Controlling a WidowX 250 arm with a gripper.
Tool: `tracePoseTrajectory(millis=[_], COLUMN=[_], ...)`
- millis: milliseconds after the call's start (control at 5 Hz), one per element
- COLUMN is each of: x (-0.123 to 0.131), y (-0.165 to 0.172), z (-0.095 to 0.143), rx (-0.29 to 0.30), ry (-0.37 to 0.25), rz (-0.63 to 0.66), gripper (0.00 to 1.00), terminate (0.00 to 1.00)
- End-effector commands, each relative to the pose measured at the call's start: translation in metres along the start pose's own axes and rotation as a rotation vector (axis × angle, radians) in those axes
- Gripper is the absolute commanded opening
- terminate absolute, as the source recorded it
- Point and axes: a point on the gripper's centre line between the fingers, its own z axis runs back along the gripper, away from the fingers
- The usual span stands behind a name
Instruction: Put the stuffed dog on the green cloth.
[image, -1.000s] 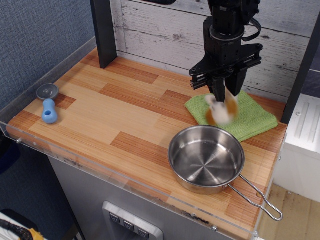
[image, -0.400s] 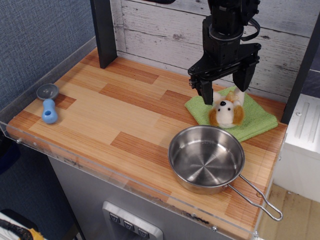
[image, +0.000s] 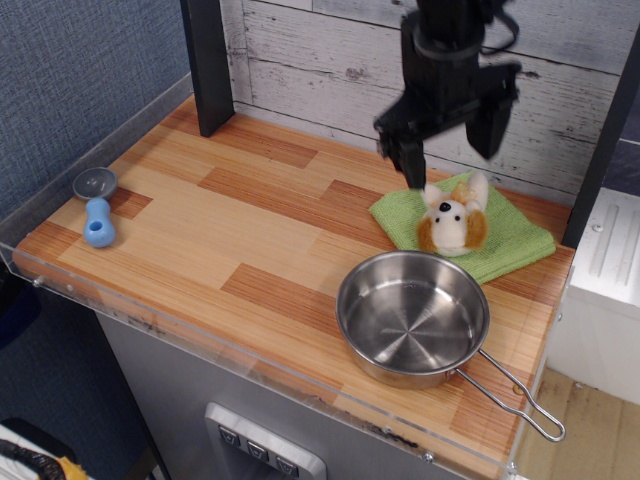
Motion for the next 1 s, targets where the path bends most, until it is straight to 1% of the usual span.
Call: tracePoseTrajectory(millis=[0, 400, 600, 800], x=[0.019, 0.02, 0.02, 0.02], y=[0.017, 0.046, 0.058, 0.058], z=[0.072, 0.103, 0.117, 0.117], rx=[-0.07, -0.058, -0.028, -0.028], ry=[-0.082, -0.097, -0.139, -0.139], rz=[0.098, 0.188, 0.239, 0.239], gripper=[1.0, 1.0, 1.0, 1.0], terminate=[0.0, 0.0, 0.0, 1.0])
